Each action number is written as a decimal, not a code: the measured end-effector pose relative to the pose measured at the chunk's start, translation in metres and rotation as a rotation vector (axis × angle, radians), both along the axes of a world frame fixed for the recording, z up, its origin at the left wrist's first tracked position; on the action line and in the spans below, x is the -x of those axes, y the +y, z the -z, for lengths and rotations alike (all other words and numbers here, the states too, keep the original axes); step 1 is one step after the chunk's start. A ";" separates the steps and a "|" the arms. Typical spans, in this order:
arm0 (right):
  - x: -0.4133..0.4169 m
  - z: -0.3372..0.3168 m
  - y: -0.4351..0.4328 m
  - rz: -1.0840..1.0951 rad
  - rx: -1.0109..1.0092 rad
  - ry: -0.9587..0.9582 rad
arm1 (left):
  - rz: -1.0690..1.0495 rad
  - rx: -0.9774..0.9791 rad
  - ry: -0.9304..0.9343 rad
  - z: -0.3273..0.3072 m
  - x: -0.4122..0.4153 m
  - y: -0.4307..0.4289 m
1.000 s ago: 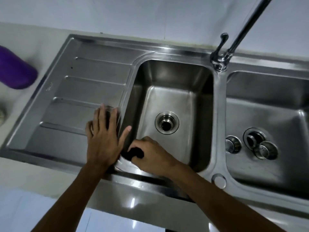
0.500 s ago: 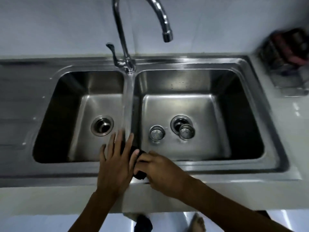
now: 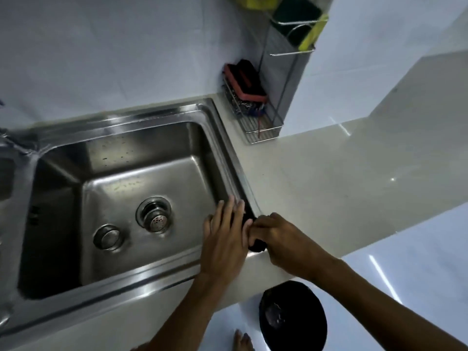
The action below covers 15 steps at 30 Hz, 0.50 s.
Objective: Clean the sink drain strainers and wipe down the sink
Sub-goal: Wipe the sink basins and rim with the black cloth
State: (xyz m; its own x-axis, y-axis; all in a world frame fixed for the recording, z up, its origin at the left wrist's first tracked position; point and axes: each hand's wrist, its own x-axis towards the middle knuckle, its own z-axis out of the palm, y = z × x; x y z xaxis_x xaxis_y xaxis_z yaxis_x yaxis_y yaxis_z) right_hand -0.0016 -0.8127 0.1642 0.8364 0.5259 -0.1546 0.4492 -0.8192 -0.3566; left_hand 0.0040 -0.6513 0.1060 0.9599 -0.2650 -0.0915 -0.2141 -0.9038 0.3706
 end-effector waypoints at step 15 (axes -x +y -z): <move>-0.047 0.032 -0.103 0.382 0.221 -0.139 | 0.104 0.041 -0.050 0.004 -0.029 -0.092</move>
